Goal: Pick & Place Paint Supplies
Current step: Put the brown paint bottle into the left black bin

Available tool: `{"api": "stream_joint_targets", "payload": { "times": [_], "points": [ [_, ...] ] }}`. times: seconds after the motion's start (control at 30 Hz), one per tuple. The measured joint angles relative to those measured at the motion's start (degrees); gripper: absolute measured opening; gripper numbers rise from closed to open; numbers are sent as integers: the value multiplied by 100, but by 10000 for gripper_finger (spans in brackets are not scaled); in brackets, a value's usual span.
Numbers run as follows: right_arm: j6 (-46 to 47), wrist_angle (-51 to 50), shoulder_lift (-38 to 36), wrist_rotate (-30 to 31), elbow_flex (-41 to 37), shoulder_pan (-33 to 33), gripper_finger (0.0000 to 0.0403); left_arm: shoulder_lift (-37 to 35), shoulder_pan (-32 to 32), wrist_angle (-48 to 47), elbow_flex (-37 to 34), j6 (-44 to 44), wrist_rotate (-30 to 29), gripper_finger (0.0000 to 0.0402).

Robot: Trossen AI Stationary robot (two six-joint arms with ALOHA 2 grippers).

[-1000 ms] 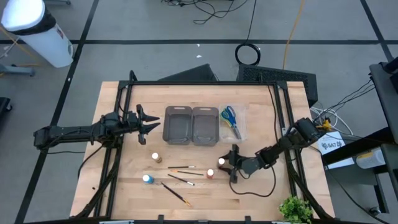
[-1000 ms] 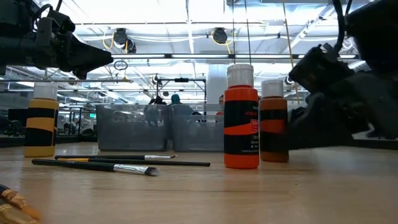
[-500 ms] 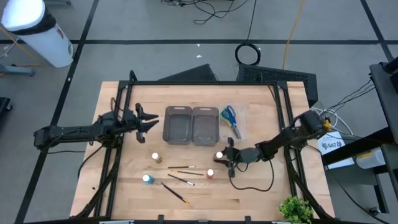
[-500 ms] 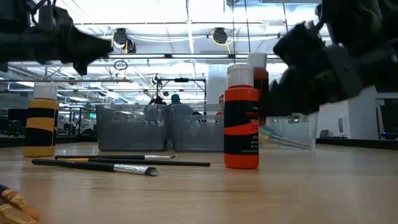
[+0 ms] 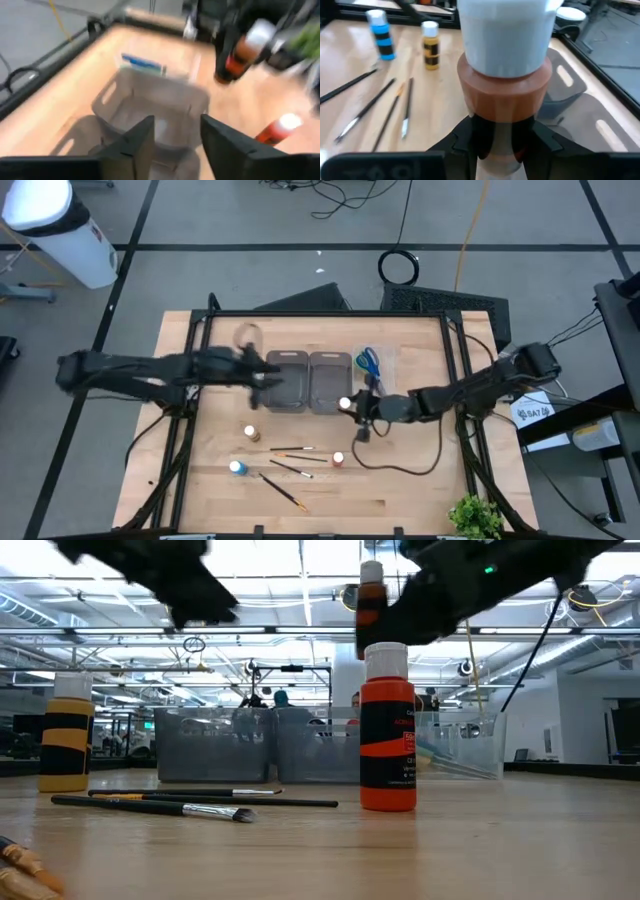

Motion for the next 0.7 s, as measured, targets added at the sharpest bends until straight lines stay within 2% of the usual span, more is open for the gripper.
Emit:
{"api": "stream_joint_targets", "payload": {
  "times": [0.13,0.33,0.53,0.7],
  "points": [
    [-116,179,318,-219,145,-317,100,1383,-332,99,830,951,-796,240],
    [-134,138,593,-441,149,-609,100,2787,-677,71,2038,1795,-570,299],
    [-218,213,654,-780,149,-646,100,3644,-847,55,2824,1798,-592,311],
    [-204,208,654,-774,149,-604,100,3879,-883,33,3081,1766,-592,296]
  ]
}}
